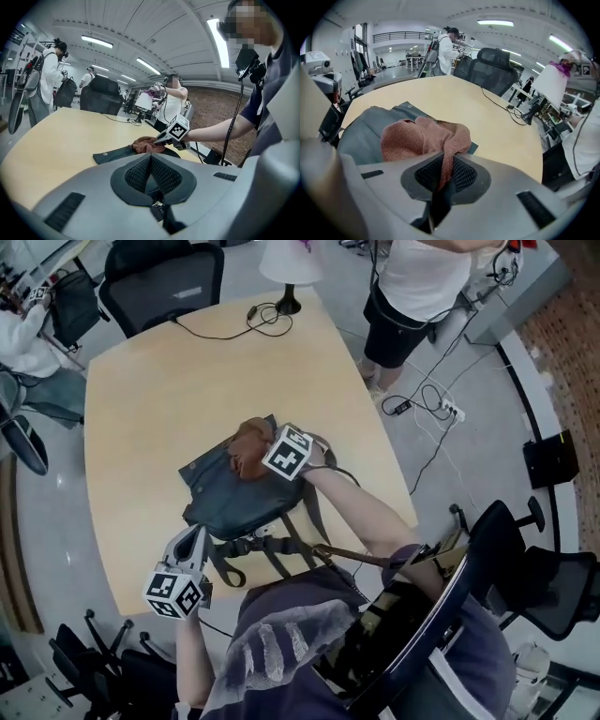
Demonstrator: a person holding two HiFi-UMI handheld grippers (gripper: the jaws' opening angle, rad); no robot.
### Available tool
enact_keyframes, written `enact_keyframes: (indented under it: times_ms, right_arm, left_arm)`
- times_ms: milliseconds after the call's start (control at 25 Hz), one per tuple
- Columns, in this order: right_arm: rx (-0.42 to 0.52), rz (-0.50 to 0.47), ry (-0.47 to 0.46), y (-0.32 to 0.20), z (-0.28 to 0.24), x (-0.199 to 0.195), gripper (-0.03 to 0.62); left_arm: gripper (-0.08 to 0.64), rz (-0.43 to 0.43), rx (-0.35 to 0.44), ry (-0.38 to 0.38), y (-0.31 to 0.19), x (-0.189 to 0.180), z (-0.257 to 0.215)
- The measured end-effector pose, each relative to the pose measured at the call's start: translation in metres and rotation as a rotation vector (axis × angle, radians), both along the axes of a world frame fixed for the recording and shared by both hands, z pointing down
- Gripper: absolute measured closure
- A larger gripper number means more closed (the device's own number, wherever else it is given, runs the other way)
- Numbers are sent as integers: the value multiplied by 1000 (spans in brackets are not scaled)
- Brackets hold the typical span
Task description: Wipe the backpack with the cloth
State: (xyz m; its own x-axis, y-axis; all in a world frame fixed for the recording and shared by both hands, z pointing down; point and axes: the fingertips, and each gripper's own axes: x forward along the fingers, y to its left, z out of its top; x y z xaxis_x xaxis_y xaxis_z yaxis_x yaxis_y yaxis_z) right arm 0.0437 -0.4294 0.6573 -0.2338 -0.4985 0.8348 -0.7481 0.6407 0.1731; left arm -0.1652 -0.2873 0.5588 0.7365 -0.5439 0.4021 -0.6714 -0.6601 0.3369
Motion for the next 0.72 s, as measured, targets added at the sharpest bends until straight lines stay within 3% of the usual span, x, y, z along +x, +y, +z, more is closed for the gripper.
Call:
enact_keyframes:
  times_ms: [400,600,720]
  right_arm:
    - [47,144,0,-5,-18,70,560]
    - [199,224,31,3,-70,135,560]
    - [252,167,103,13,-79,125,560]
  left_arm:
    - [554,18,11,-38,-1,18,-7]
    - [554,32,17,-46,8,41,-5]
    - [554,55,1,-50,6,47,1]
